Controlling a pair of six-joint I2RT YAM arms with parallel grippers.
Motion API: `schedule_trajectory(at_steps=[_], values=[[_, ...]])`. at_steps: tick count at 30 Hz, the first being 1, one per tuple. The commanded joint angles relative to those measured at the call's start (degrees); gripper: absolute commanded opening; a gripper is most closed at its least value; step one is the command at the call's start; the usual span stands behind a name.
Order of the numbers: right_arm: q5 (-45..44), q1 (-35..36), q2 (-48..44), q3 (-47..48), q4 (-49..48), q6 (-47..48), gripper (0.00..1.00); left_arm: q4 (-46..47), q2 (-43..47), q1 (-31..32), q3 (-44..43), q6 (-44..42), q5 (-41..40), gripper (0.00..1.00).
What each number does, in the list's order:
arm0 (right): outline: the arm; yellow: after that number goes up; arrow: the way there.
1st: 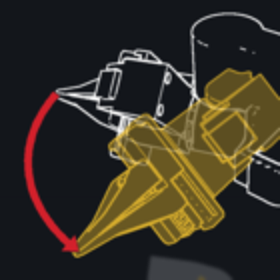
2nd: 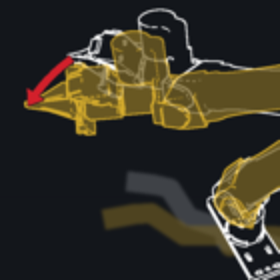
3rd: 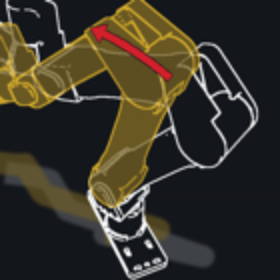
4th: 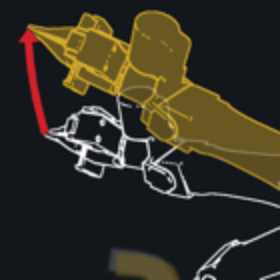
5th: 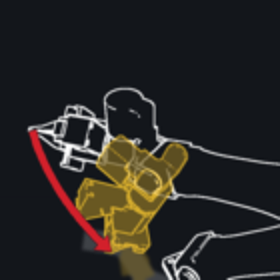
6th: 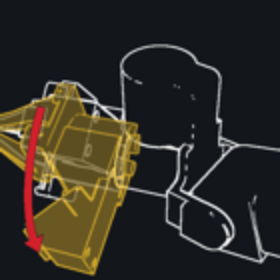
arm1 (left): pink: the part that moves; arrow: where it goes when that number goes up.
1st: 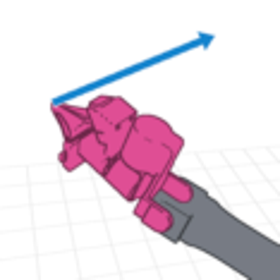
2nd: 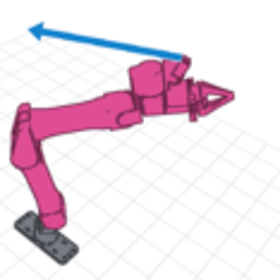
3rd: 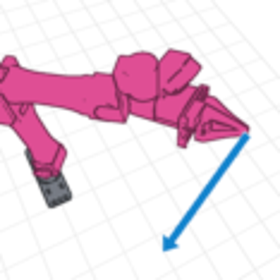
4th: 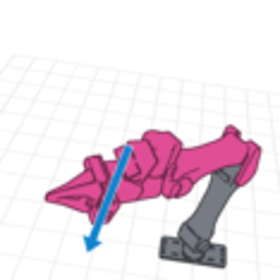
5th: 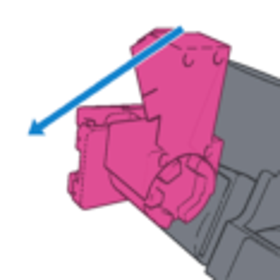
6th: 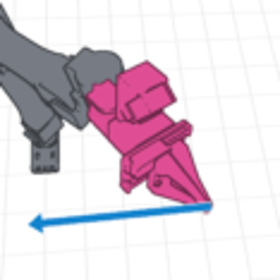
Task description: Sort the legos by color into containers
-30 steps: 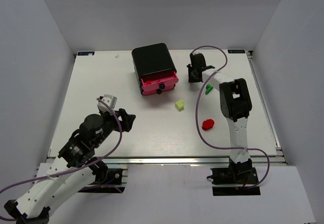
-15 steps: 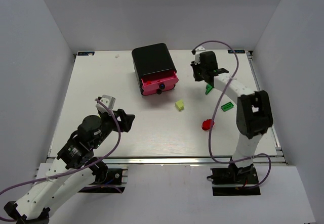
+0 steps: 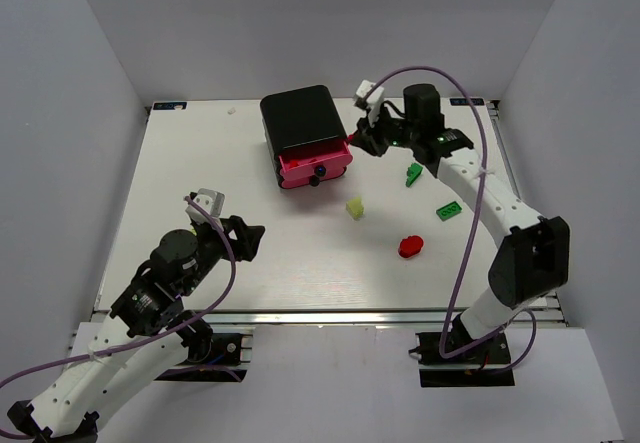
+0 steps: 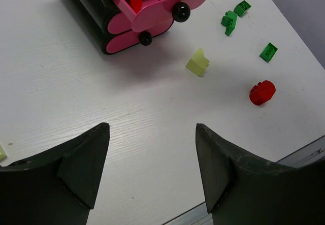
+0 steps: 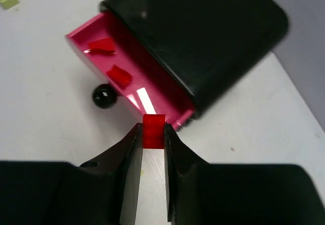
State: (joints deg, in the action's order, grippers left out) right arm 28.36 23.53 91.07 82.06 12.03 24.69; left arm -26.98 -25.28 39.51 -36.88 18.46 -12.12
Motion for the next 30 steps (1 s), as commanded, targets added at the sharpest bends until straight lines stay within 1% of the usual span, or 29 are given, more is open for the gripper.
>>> schedule_trajectory(at_steps=[1,2,7,9,11,14,27,30], values=[[6.8,2.7,3.1,4.6,5.7,5.8,0.02,-0.4,0.3,0.2,0.1,0.0,-0.9,0.78],[6.2,4.2,3.6,5.0,5.7,6.3,0.02,-0.4,0.2,0.2,0.1,0.0,-1.0,0.78],[4.2,7.0,6.9,8.7,6.5,6.4,0.05,-0.5,0.2,0.2,0.1,0.2,-1.1,0.78],[3.3,7.6,8.3,9.9,6.9,6.4,0.08,-0.4,0.1,0.2,0.1,0.1,-1.2,0.79],[2.3,7.9,9.0,10.2,7.1,6.5,0.14,-0.4,0.2,0.2,0.1,0.1,-1.2,0.79],[1.4,8.6,10.2,10.4,7.0,6.3,0.2,-0.4,0.3,0.2,0.1,0.1,-1.1,0.79],[-1.0,9.3,14.9,15.5,6.9,3.7,0.21,-0.5,0.8,0.2,0.1,0.3,-1.3,0.79],[-1.5,9.4,15.5,15.8,6.8,3.4,0.26,-0.5,0.8,0.2,0.1,0.2,-1.2,0.79]])
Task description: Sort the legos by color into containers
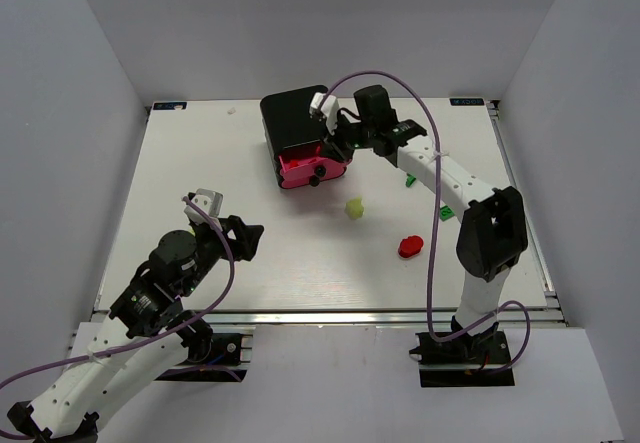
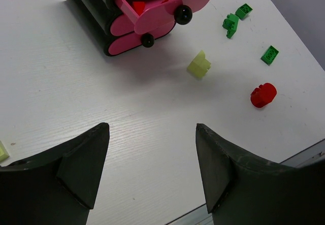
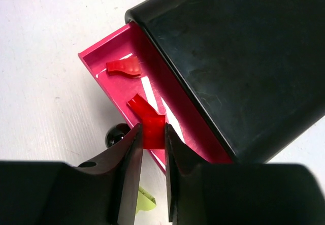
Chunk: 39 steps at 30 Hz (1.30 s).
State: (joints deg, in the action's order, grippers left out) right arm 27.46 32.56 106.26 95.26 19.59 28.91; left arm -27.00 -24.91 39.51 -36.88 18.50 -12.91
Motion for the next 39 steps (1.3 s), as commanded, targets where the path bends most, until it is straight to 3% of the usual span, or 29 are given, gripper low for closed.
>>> schedule_trajectory(at_steps=[1,8,20,31,39], values=[[-0.7,0.4,0.6,2.7,-0.7,-1.0,0.32,-0.5,0.5,0.2,0.1,0.1,-0.4,0.79],[-2.5,0.5,3.0,4.9,0.0,-1.7,0.5,-0.4,0.6,0.2,0.2,0.2,-0.6,0.79],[-3.1,0.2,1.1,4.3,0.1,-2.1,0.59,-0.4,0.3,0.2,0.2,0.3,-0.7,0.79],[-3.6,0.2,0.1,3.5,-1.6,-5.3,0.55,-0.5,0.3,0.2,0.3,0.5,-1.2,0.79],[1.4,-0.3,-11.6,-5.4,-5.4,-5.1,0.56,-0.5,0.2,0.2,0.3,0.5,-1.2,0.79]])
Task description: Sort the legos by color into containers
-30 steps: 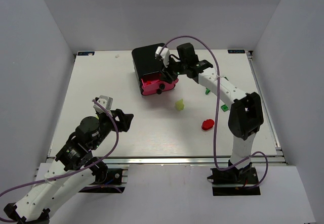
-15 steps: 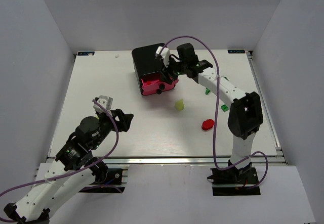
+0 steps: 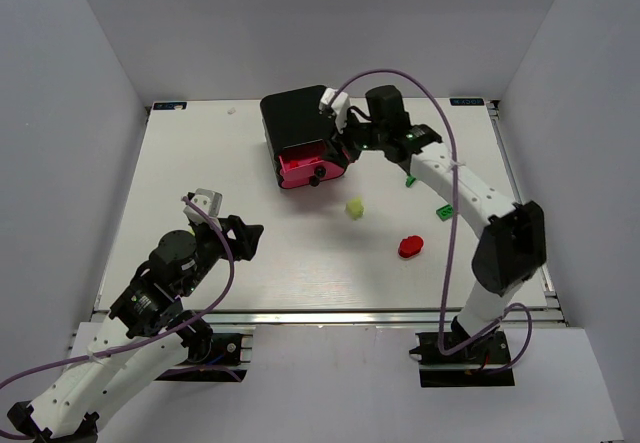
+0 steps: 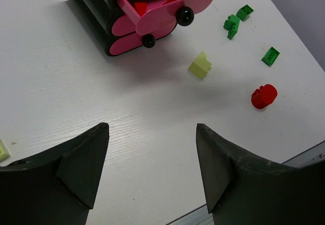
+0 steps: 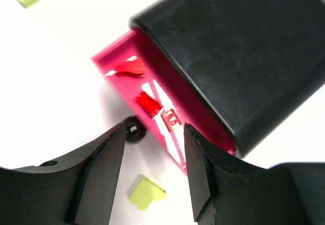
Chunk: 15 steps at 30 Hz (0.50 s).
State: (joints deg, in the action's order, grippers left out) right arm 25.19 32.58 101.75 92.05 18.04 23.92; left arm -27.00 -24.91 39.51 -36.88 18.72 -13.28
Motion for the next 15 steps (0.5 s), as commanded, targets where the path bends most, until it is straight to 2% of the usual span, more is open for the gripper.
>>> schedule_trajectory(at_steps=[1,4,8,9,11,13,15], values=[[6.0,-0.5,-9.8,-3.3,-3.7,0.6,0.56,-0.6,0.3,0.2,0.4,0.3,-1.0,0.79],[10.6,-0.8,-14.9,-7.7,-0.7,5.3,0.61,-0.7,0.3,0.2,0.4,0.4,-1.1,0.79],[14.6,-1.1,-20.4,-13.1,8.8,17.0,0.72,-0.8,0.5,0.2,0.4,0.4,-1.4,0.8],[15.1,-1.0,-21.6,-14.1,11.8,23.4,0.77,-0.7,0.6,0.2,0.4,0.5,-1.6,0.81],[14.8,-1.2,-24.1,-16.7,19.8,28.9,0.81,-0.7,0.7,0.2,0.5,0.6,-1.7,0.81],[12.4,-1.0,-26.8,-18.5,25.3,34.3,0.89,-0.8,0.7,0.2,0.6,0.5,-1.8,0.82],[10.6,-1.1,-28.8,-22.0,28.0,37.8,0.89,-0.8,0.8,0.2,0.7,0.5,-1.8,0.83]])
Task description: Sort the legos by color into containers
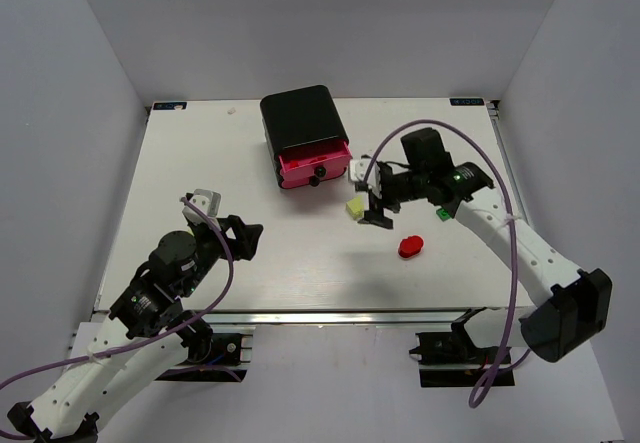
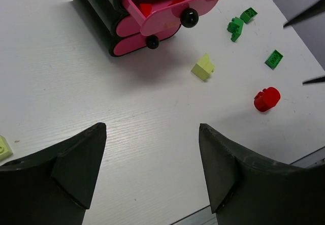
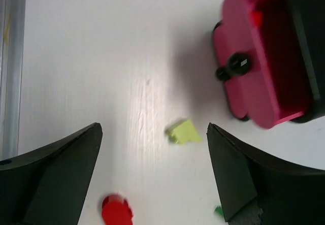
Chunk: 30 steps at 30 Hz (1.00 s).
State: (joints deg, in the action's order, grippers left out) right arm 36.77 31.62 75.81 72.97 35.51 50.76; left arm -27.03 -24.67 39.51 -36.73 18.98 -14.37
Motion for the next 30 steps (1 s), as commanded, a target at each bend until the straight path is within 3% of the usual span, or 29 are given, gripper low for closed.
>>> schedule_trajectory(at_steps=[1,7,16,30], values=[[-2.6,0.0,-4.6,-4.1,11.9,14.7,0.89,-0.8,0.6,0.2,0.4,0.3,-0.7,0.83],[-9.8,-0.3,-9.1,-14.1,20.5,28.7,0.88,-1.0,0.8,0.2,0.6,0.4,-1.3,0.85],[-18.6,-3.4,-5.5,-24.7,13.6,33.1,0.86,-1.5,0.6,0.2,0.7,1.0,-2.7,0.86],[-21.0,-10.3,7.0,-21.7,7.1,35.9,0.85,-1.5,0.2,0.2,0.6,1.0,-3.1,0.86]])
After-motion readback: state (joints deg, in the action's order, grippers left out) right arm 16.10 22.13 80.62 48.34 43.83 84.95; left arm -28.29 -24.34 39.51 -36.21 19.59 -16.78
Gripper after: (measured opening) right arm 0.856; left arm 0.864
